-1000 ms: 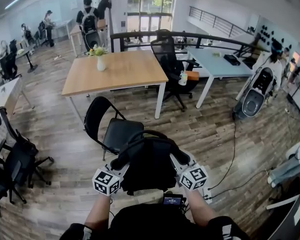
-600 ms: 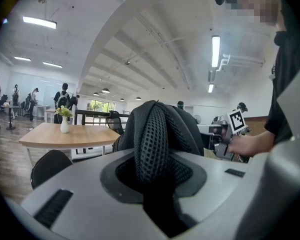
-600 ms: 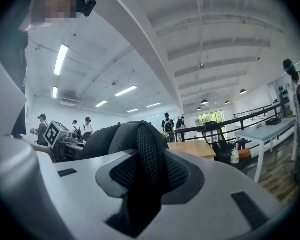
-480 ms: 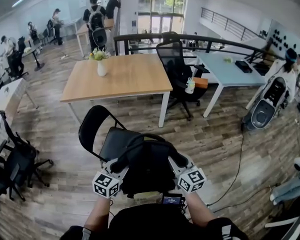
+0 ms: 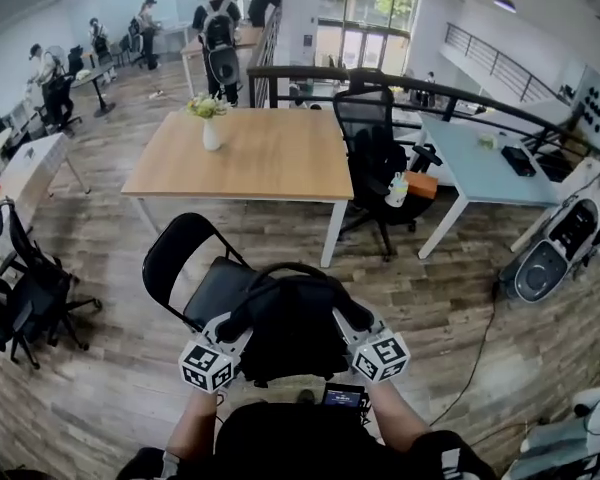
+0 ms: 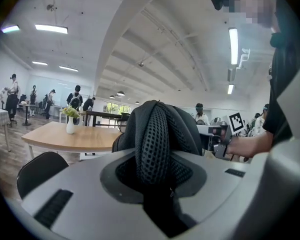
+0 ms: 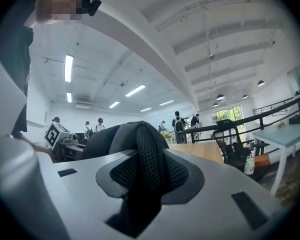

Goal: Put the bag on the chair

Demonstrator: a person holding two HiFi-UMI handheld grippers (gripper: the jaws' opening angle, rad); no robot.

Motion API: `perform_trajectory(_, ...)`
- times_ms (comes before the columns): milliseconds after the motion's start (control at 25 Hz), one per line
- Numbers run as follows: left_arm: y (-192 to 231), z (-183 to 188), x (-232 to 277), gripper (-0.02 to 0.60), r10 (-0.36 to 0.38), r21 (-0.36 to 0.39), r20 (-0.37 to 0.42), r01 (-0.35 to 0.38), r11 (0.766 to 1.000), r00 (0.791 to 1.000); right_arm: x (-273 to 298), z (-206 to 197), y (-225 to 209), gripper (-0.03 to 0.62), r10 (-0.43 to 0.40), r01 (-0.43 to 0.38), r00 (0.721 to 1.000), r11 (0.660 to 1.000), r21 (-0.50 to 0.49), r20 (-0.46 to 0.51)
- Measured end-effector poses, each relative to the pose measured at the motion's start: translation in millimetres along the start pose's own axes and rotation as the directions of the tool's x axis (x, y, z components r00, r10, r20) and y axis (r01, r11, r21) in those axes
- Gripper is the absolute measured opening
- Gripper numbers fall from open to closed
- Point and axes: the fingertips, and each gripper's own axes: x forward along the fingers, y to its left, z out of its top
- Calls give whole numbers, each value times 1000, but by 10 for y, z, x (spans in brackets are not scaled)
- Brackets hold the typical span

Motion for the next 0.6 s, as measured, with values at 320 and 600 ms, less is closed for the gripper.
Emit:
perform_trajectory(320, 159, 223, 462, 107, 64, -15, -1, -65, 998, 998, 382, 164, -528, 132, 73, -73, 997, 997, -11, 10)
perform_trajectory(600, 578, 237, 612, 107, 152, -42, -6, -152, 987, 988, 950, 128, -679, 131, 166, -166, 986, 986, 1, -27)
